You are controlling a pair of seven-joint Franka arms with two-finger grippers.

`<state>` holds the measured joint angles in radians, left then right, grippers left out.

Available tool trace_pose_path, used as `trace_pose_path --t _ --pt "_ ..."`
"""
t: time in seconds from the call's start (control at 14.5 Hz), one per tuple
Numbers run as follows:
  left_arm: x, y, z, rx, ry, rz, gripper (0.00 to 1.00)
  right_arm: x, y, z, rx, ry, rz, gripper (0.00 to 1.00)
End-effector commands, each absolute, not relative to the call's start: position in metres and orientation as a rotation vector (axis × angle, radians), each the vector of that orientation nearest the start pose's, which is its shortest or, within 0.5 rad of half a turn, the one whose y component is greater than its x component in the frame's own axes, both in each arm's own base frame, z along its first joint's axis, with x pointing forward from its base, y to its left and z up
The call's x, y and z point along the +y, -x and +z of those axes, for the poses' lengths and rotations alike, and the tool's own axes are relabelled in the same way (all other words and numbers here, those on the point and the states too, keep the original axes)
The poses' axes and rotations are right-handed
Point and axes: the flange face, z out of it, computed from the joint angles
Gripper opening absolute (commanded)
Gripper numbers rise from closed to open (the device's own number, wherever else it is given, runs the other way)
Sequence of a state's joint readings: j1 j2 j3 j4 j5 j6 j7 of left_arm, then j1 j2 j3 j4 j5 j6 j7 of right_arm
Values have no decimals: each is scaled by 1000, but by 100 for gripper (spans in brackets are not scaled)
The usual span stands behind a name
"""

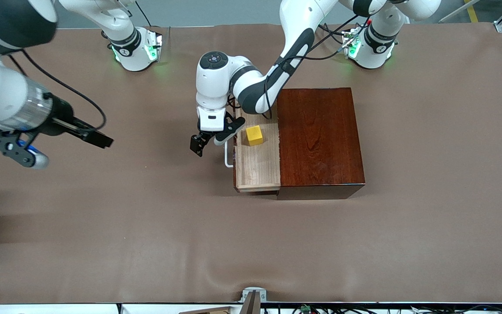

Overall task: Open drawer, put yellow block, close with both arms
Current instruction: 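Push the drawer shut with the left gripper while the right gripper withdraws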

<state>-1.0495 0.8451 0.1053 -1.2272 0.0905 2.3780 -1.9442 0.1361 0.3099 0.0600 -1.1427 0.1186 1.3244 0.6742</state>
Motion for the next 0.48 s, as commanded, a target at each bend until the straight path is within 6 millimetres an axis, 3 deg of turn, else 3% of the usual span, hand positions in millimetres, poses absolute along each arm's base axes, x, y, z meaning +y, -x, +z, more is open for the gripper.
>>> trace_pose_path --t 0.0,0.21,0.41 --pt "-650 -441 292 -1520 3008 -346 100 108 -599 634 511 3015 249 100" --pt "-637 -447 290 -1517 2918 -350 100 87 -591 645 265 3063 241 100" --pt "-623 -460 307 -1580 2856 -369 100 57 -584 656 -37 3056 233 100"
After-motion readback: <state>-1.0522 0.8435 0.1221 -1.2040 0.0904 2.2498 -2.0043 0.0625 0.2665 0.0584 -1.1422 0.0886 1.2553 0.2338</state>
